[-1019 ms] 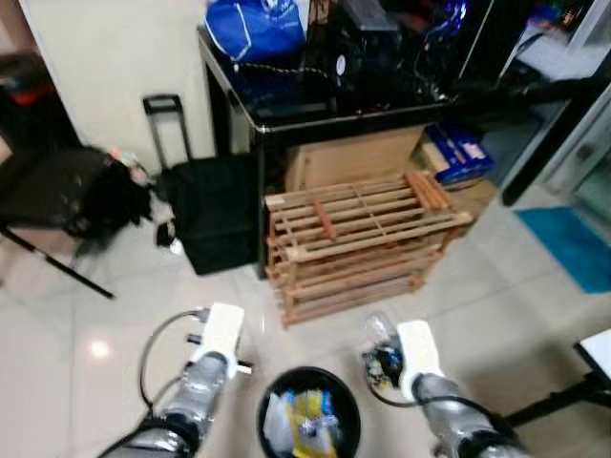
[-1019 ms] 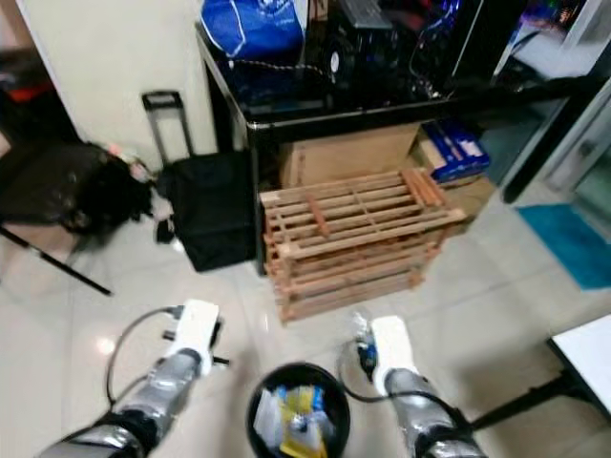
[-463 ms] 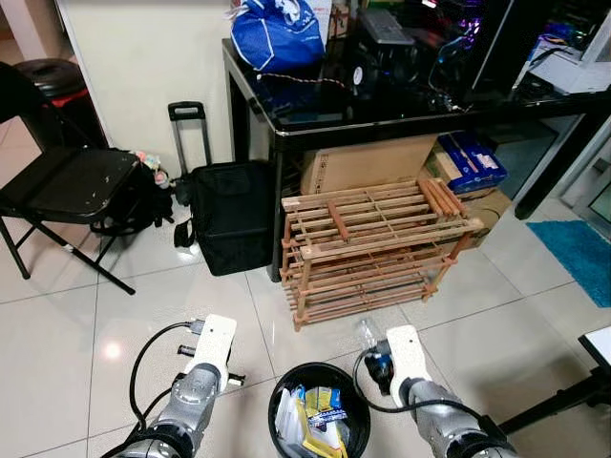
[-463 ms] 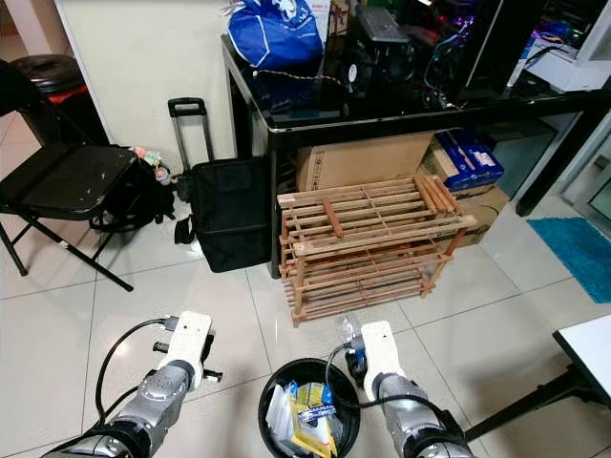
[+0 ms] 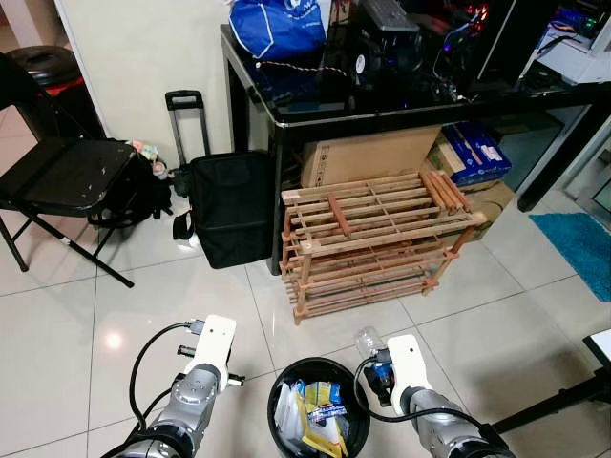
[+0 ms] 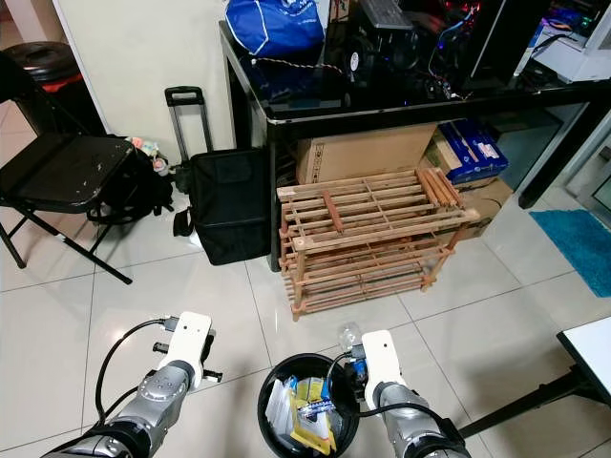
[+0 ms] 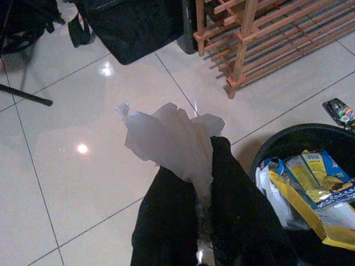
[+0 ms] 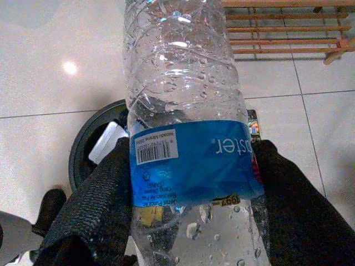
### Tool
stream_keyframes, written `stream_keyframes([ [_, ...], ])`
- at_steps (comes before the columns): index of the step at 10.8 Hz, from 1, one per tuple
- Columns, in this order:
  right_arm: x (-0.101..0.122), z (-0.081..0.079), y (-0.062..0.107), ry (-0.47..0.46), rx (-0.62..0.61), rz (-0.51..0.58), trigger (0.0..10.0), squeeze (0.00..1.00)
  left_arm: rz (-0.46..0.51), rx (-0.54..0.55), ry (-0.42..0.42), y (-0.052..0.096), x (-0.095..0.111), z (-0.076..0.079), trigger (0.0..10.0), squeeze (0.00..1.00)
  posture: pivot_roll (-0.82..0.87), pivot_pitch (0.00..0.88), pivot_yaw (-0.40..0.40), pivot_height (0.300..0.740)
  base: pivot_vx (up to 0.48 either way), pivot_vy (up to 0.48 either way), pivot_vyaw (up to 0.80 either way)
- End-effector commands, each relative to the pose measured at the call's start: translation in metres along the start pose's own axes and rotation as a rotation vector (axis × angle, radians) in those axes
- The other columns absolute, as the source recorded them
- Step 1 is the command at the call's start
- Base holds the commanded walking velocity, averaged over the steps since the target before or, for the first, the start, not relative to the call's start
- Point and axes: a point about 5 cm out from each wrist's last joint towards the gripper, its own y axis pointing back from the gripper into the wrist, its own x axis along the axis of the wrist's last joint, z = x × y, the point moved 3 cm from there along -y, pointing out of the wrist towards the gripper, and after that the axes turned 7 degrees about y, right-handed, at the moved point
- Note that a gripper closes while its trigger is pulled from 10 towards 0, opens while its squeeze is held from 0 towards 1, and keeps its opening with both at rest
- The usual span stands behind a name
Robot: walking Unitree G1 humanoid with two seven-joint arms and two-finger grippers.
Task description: Picking trash to rubbish bin
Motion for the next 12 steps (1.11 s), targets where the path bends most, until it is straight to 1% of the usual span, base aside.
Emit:
stream_keyframes([
  [1,-0.001,0.001,0.000,-0.007,0.003,-0.008,10.0,1.00,-0.006,-0.003,-0.002,0.000,-0.001,0.002,10.0,0.00,0.03,0.028,-0.077,0.740,0.000,0.000,0.00],
  [4,0.005,-0.001,-0.001,-0.006,0.014,0.012,10.0,1.00,-0.001,-0.002,0.001,-0.001,0.001,0.002,10.0,0.00,0.03,0.027,-0.079,0.740,0.000,0.000,0.00],
  [9,0.012,0.001,-0.002,-0.018,0.013,0.033,10.0,1.00,0.008,0.000,0.009,-0.002,0.006,0.003,10.0,0.00,0.03,0.027,-0.082,0.740,0.000,0.000,0.00],
  [10,0.011,0.002,-0.002,-0.013,0.009,0.030,10.0,0.00,0.009,0.000,0.009,-0.002,0.006,0.003,10.0,0.00,0.03,0.028,-0.082,0.740,0.000,0.000,0.00],
  [11,0.009,0.002,-0.002,-0.003,0.005,0.017,10.0,0.00,0.007,-0.001,0.008,-0.002,0.006,0.003,10.0,0.00,0.03,0.028,-0.083,0.740,0.000,0.000,0.00],
  [12,0.004,0.007,0.000,0.003,-0.017,0.004,10.0,0.00,-0.012,-0.018,0.015,-0.002,0.003,0.006,10.0,0.00,0.03,0.035,-0.083,0.740,0.000,0.000,0.00],
])
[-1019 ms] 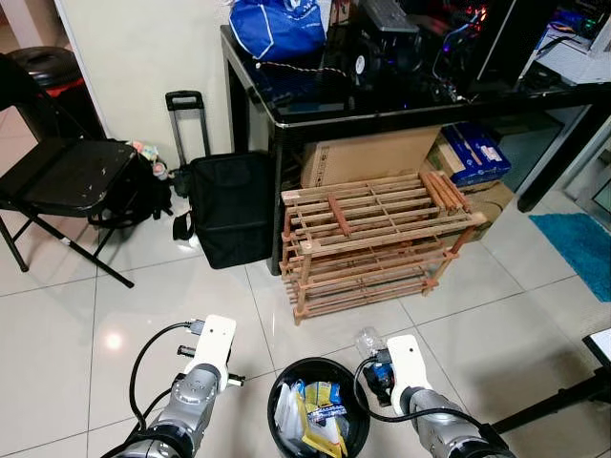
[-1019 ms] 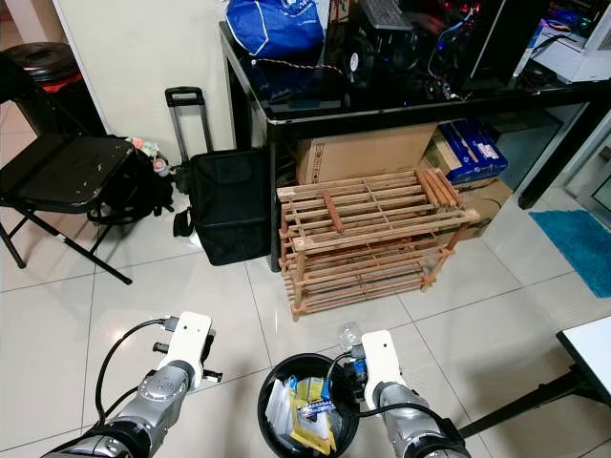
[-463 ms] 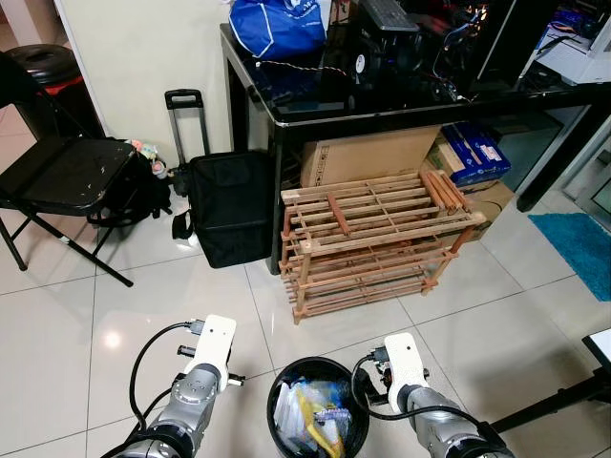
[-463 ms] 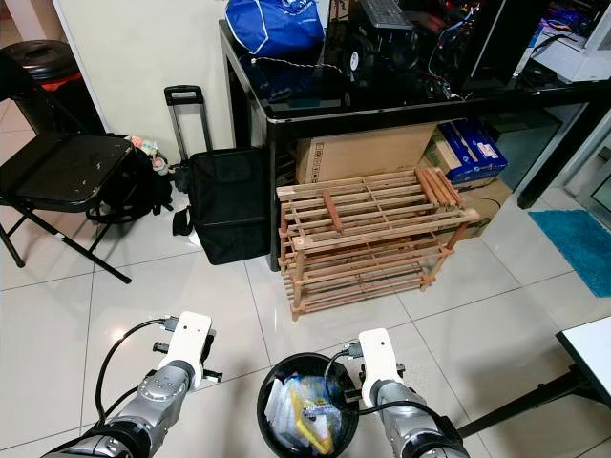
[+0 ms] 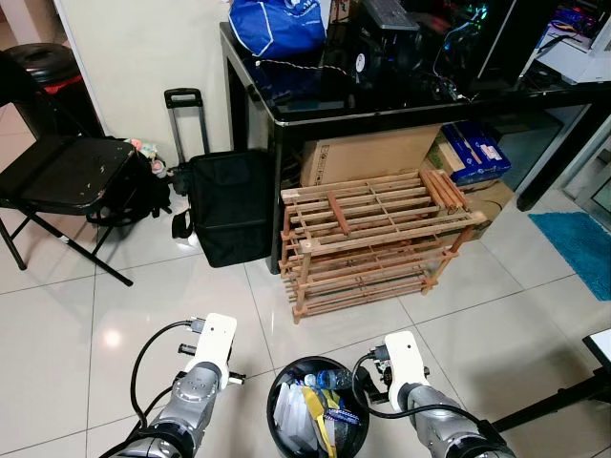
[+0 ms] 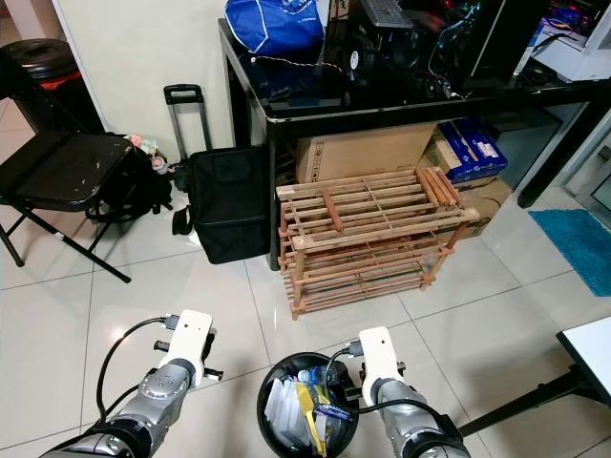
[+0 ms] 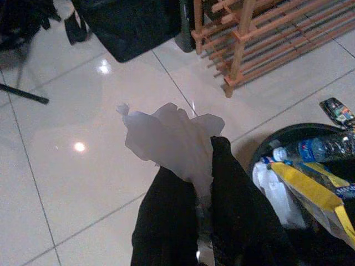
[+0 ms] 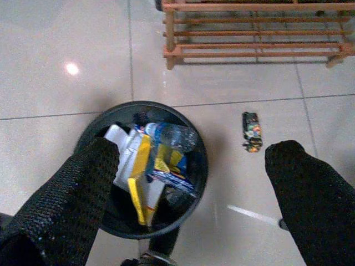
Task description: Picking trash to rubbish bin
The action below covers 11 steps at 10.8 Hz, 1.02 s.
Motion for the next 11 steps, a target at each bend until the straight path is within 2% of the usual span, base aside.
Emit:
stream_keyframes([
  [1,-0.004,0.016,0.003,-0.009,-0.059,-0.012,10.0,0.00,-0.017,-0.030,0.011,-0.001,-0.001,0.006,10.0,0.00,0.02,0.038,-0.078,0.740,0.000,0.000,0.00],
  [2,-0.007,0.033,0.007,-0.035,-0.139,-0.019,10.0,0.00,-0.026,-0.058,-0.001,-0.001,-0.002,0.011,10.0,0.00,0.01,0.035,-0.071,0.740,0.000,0.000,0.00],
  [3,-0.008,0.042,0.009,-0.040,-0.173,-0.023,10.0,0.00,-0.026,-0.075,-0.009,0.000,-0.002,0.014,10.0,0.00,0.01,0.022,-0.069,0.740,0.000,0.000,0.00],
  [4,-0.009,0.043,0.009,-0.038,-0.175,-0.027,10.0,0.00,-0.023,-0.082,-0.008,0.000,-0.003,0.016,10.0,0.00,0.01,0.004,-0.069,0.740,0.000,0.000,0.00],
  [7,0.005,0.019,0.001,-0.027,-0.096,0.007,10.0,0.00,-0.010,-0.067,-0.026,0.000,-0.002,0.016,10.0,0.00,0.03,0.000,-0.067,0.740,0.000,0.000,0.00],
  [11,0.002,0.018,0.002,-0.035,-0.085,0.008,10.0,0.00,-0.007,-0.072,-0.056,0.000,0.000,0.018,10.0,0.00,0.02,0.000,-0.067,0.740,0.000,-0.061,0.00],
])
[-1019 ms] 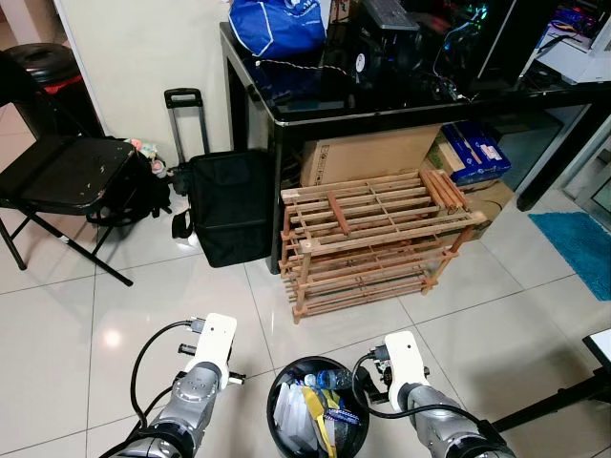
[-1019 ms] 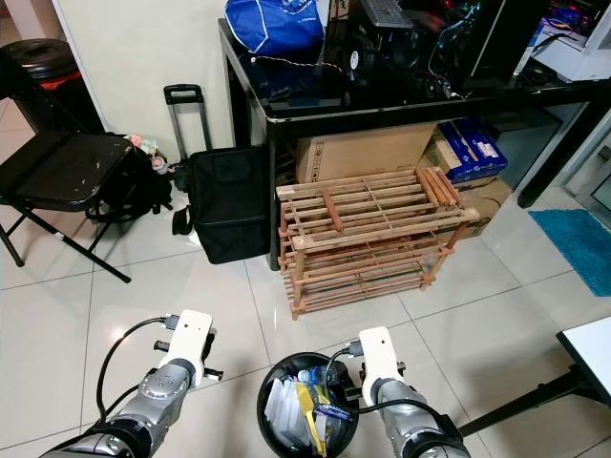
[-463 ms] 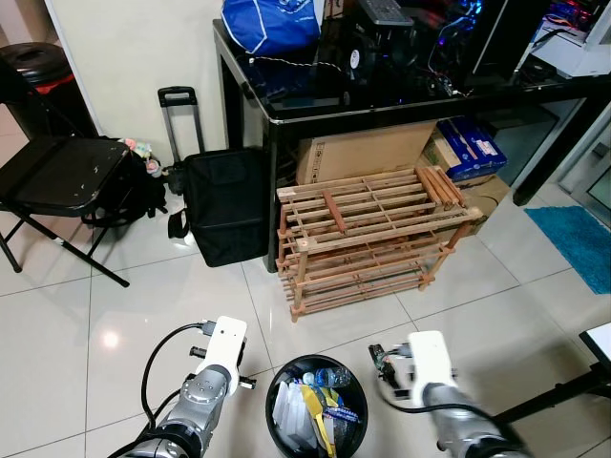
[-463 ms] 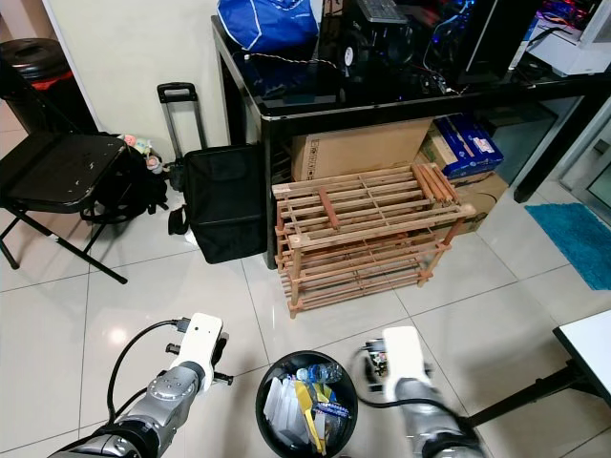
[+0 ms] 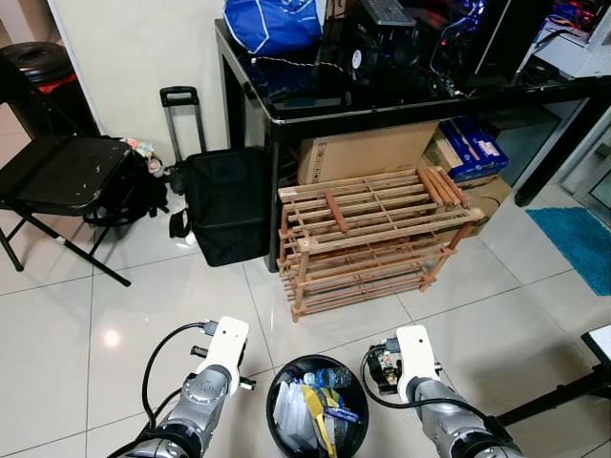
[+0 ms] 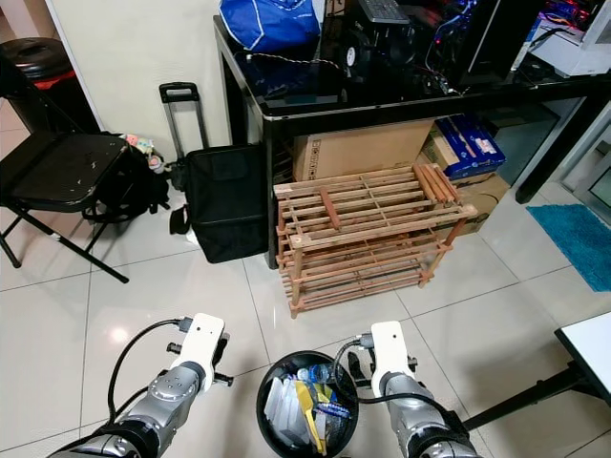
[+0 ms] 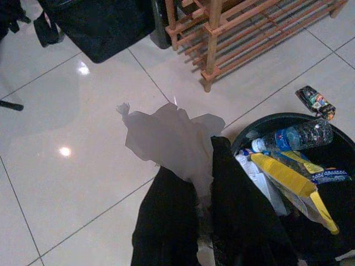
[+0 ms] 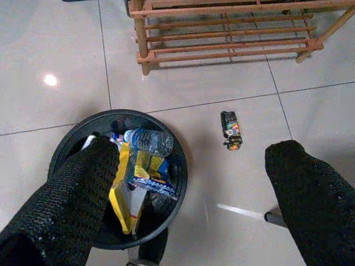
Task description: Picking trash to rubbish bin
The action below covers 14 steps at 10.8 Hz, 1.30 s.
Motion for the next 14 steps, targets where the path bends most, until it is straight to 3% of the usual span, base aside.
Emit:
stream_keyframes([
  [1,-0.0041,0.0061,0.0019,-0.003,-0.013,-0.005,10.0,0.00,0.007,-0.005,-0.020,-0.0008,0.0023,0.0036,10.0,0.00,0.02,0.000,-0.067,0.740,0.000,-0.259,0.00],
  [10,-0.0020,0.0055,0.0014,-0.006,-0.004,-0.001,10.0,0.00,0.007,0.009,-0.027,-0.0011,0.0034,0.0017,10.0,0.00,0.02,0.009,-0.073,0.740,0.000,-0.322,0.00],
  [14,-0.0012,0.0062,0.0013,-0.007,-0.005,0.002,10.0,0.00,0.009,0.019,0.013,-0.0012,0.0039,0.0009,10.0,0.00,0.01,0.016,-0.078,0.740,0.000,0.000,0.00],
])
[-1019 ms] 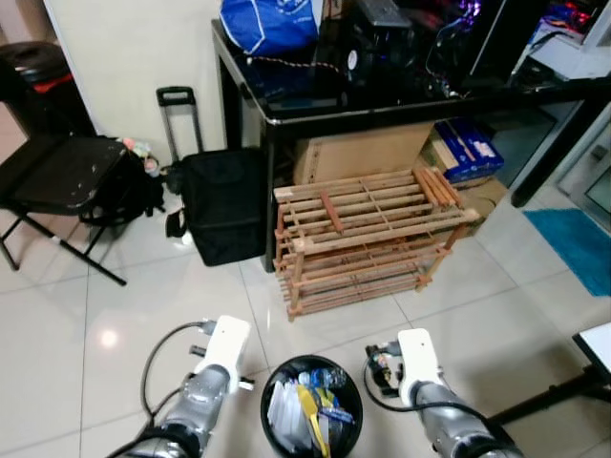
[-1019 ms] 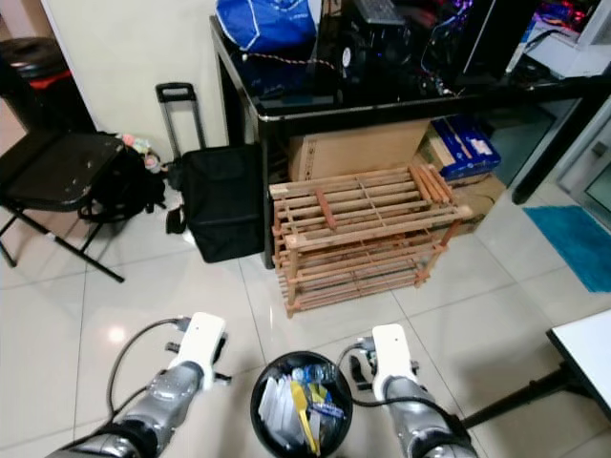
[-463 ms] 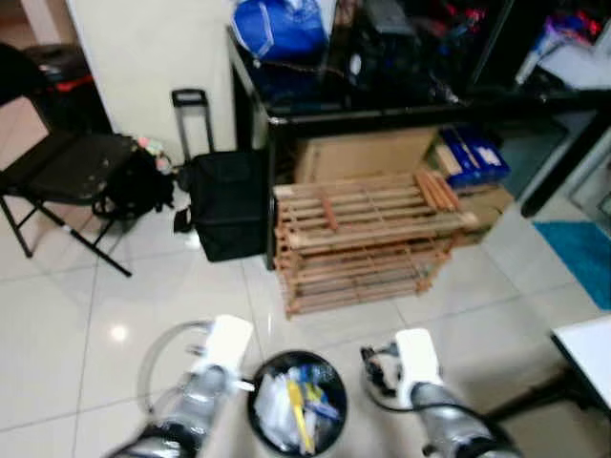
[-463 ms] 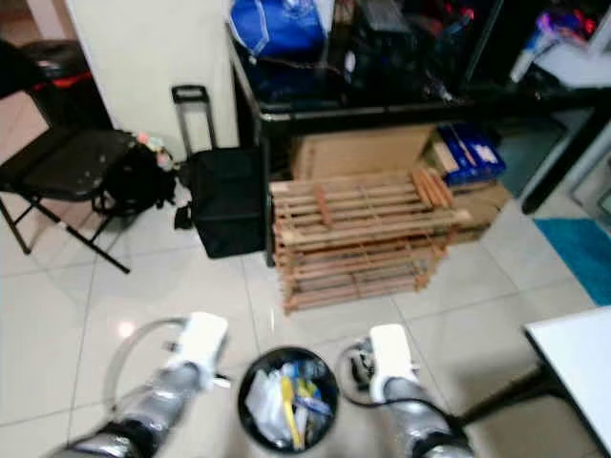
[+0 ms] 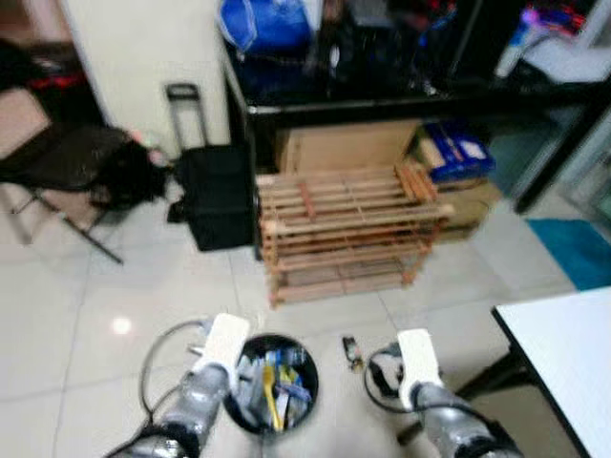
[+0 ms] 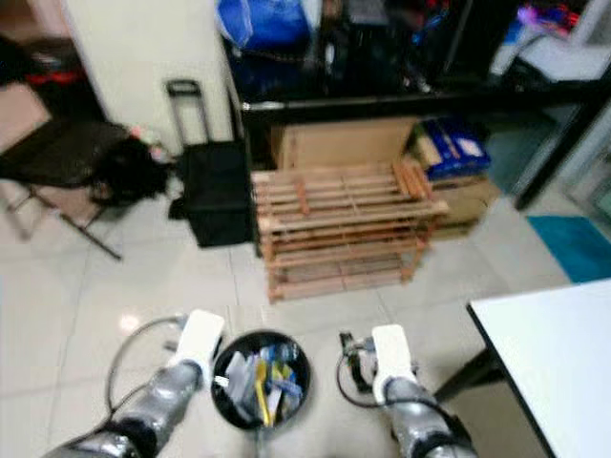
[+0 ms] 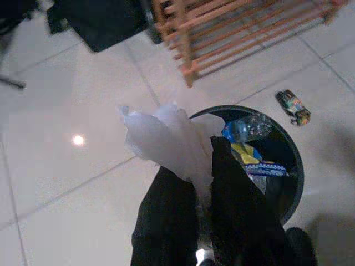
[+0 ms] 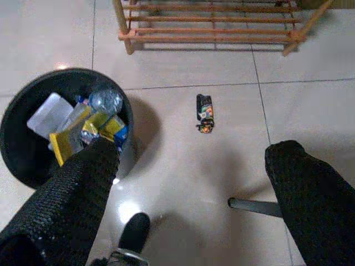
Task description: Picking trash to rubbish bin
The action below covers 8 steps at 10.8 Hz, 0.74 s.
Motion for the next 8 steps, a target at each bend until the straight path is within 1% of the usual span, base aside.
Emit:
stream_keyframes([
  [1,0.0047,0.0021,-0.0008,-0.005,-0.006,0.014,10.0,0.00,0.001,-0.004,0.013,-0.0006,0.0011,0.0033,10.0,0.00,0.02,0.017,-0.079,0.740,0.000,0.000,0.00],
  [5,0.0048,0.0023,-0.0008,-0.006,-0.007,0.013,10.0,0.00,0.004,-0.005,-0.006,-0.0009,0.0028,0.0029,10.0,0.00,0.01,0.024,-0.080,0.740,0.000,0.000,0.00],
  [8,0.0046,0.0020,-0.0008,-0.008,-0.006,0.013,10.0,0.00,0.002,0.004,-0.005,-0.0010,0.0024,0.0020,10.0,0.00,0.01,0.029,-0.081,0.740,0.000,0.000,0.00],
])
